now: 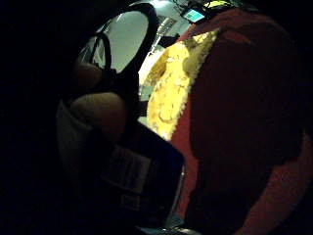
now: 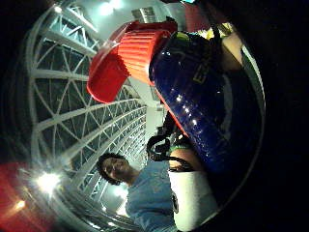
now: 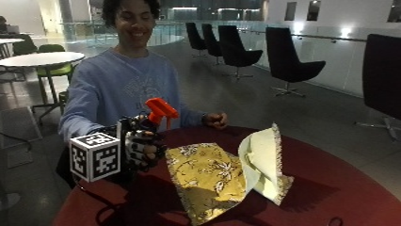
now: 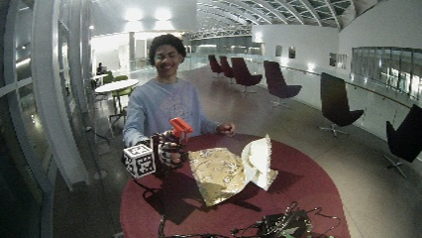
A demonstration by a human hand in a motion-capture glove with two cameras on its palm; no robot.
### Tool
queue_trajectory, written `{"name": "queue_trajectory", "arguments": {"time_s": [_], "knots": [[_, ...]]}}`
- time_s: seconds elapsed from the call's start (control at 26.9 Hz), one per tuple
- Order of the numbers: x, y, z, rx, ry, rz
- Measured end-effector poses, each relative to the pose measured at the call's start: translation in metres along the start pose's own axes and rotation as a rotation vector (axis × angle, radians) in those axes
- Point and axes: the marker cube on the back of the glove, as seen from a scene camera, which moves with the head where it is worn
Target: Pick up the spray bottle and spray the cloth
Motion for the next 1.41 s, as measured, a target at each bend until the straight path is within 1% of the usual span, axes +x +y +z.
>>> {"name": "queue_trajectory", "arguments": {"time_s": [0.3,0.52,0.82,1.41], "knots": [[0.000,0.018,0.019,-0.157,0.012,0.165],[-0.004,0.010,0.035,-0.224,0.042,0.239],[-0.005,-0.003,0.052,-0.244,0.082,0.318],[-0.003,-0.009,0.059,-0.216,0.120,0.357]]}}
